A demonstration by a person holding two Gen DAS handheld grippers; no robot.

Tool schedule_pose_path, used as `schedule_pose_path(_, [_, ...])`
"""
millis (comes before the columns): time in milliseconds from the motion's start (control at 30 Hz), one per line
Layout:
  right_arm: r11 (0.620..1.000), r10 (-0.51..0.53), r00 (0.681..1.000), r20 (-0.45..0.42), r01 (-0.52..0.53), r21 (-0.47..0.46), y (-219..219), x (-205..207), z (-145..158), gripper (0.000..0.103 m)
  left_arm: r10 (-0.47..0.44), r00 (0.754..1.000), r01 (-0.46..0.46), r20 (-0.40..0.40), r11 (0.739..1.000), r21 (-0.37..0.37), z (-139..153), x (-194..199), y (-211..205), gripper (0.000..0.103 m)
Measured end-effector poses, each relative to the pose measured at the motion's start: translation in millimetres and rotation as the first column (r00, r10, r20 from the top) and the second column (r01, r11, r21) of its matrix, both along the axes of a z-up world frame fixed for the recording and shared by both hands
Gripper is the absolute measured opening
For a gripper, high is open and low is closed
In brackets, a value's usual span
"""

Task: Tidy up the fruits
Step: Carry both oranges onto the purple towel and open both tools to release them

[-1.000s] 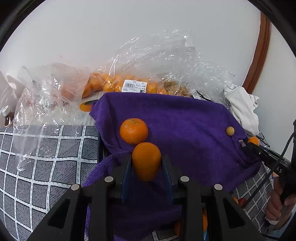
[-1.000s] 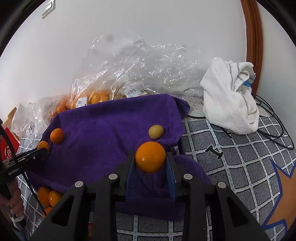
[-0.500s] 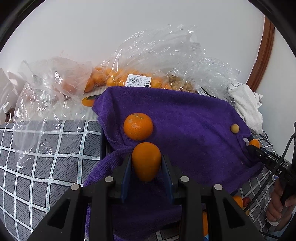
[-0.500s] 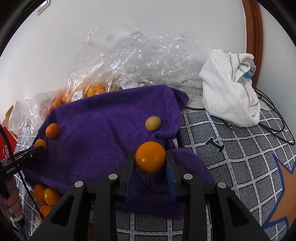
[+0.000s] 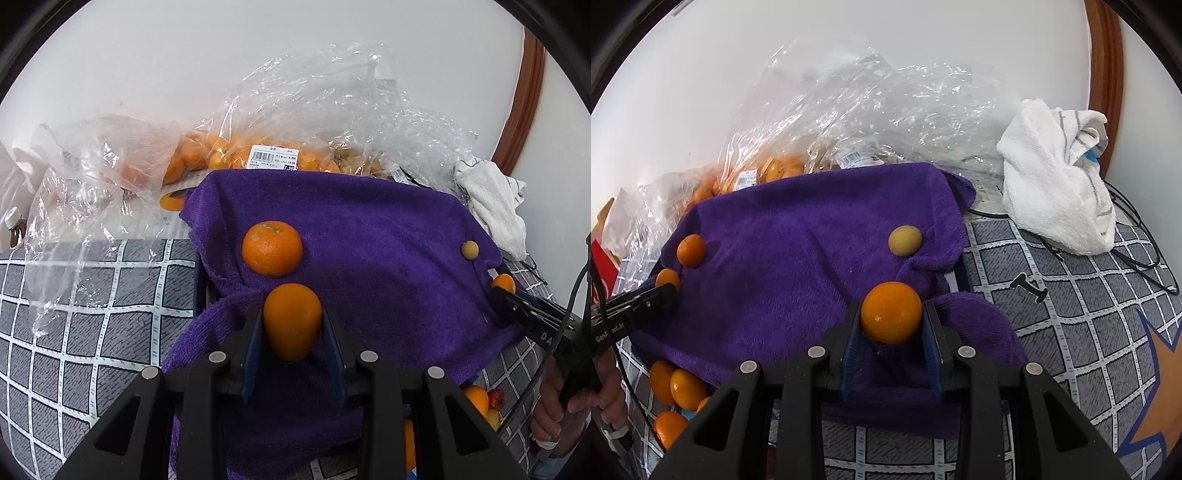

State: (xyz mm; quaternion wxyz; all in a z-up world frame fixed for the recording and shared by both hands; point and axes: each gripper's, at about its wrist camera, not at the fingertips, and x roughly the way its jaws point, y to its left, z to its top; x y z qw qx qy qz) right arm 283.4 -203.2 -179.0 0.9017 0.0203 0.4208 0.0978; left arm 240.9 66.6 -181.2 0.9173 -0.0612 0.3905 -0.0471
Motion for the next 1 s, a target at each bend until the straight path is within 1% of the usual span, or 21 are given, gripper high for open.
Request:
schedule_pose_path(233, [0.999,0.012,1.0,0.005,-0.012,-0.041,7.2,-0.1,-3.4,0.032,-0.002,1.0,0.001,0.008,1.0,0.014,-1.6,0.4,-2.6,0.031])
schedule_pose_path(500, [0.998,0.01,1.0,0.006,-0.01,-0.064,10.4,1.5,-5.8,0.033,0.001,1.0,-0.002,0.015,0.998,0.063,-2.8,1.5,-7.9,0.031])
schedule_pose_path(567, [0.998,0.015,1.0,0.006,-0.015,-0.064,10.9,1.3,-5.5,0.035,0.001,1.0,-0.002,0.016,0.998,0.066,-2.6,1.2,-7.7,0.031])
schedule_pose_path(667, [0.997,0.036,0.999,0.007,-0.036,-0.066,15.1,1.4,-5.5,0.044,0.001,1.0,-0.002,0.014,0.998,0.068,-2.3,1.2,-7.8,0.031])
schedule_pose_path(733, [0.996,0.05,0.999,0.011,-0.049,-0.072,17.7,-0.1,-4.7,0.053,0.0,1.0,0.0,0.012,0.997,0.071,-2.3,1.2,-8.2,0.031])
schedule_pose_path(867, [0.996,0.05,0.998,0.039,-0.047,-0.074,19.2,-5.2,0.2,0.06,-0.004,1.0,0.004,0.006,0.997,0.075,-1.8,1.7,-9.3,0.032])
schedule_pose_path(967, [0.998,0.035,0.998,0.055,-0.031,-0.062,15.9,-8.2,4.0,0.063,-0.008,1.0,0.006,0.015,0.998,0.067,0.5,1.1,-7.9,0.04])
schedule_pose_path(1000, [0.998,0.03,0.998,0.06,-0.026,-0.057,14.2,-9.0,5.6,0.063,-0.007,1.0,0.005,0.021,0.998,0.066,1.9,0.6,-7.7,0.045])
